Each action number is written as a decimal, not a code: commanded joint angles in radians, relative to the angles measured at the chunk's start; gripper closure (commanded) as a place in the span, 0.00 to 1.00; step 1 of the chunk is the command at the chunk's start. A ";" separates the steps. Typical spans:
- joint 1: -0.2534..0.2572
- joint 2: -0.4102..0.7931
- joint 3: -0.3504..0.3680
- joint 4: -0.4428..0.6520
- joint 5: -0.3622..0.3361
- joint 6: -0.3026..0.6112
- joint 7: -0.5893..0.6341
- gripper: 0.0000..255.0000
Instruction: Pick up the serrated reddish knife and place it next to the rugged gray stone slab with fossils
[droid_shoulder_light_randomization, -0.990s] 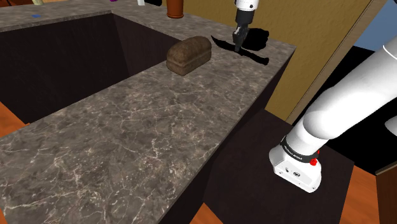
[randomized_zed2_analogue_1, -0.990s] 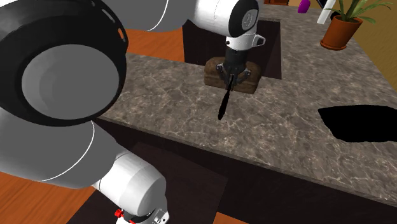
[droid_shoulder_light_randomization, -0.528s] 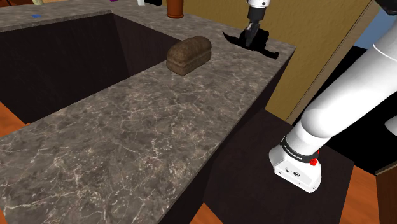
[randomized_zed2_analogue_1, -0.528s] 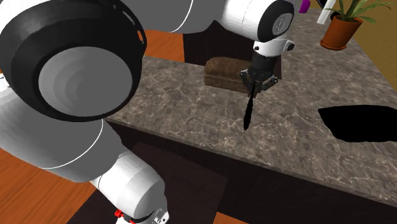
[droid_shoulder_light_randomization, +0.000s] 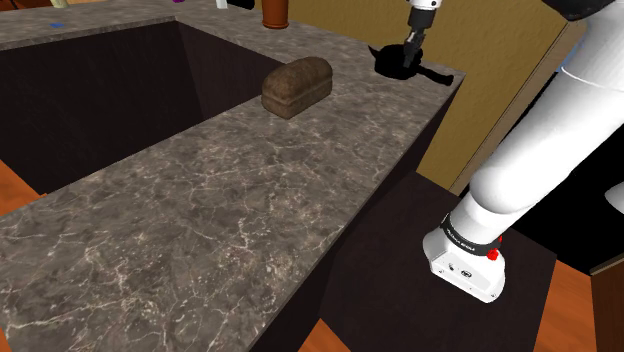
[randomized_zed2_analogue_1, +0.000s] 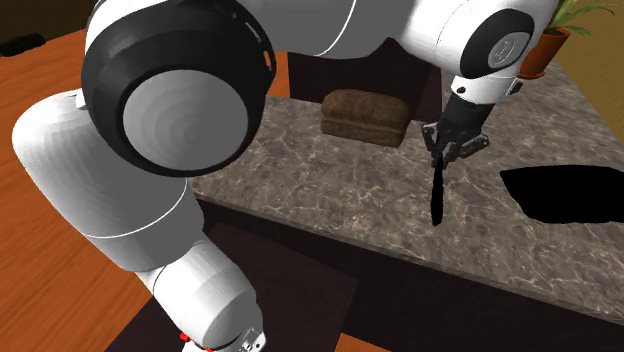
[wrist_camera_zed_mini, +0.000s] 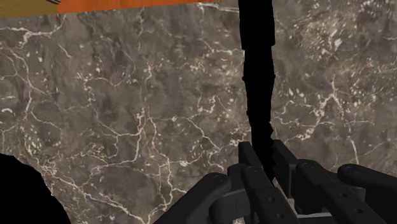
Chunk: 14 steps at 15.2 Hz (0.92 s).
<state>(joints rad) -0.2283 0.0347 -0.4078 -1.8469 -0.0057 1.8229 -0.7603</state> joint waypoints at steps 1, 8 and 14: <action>-0.027 0.055 -0.023 0.063 0.021 -0.012 -0.058 1.00; -0.150 0.260 -0.075 0.311 0.111 -0.077 -0.235 1.00; -0.215 0.361 -0.081 0.406 0.156 -0.080 -0.300 1.00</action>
<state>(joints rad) -0.4409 0.3919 -0.4889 -1.4317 0.1483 1.7300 -1.0563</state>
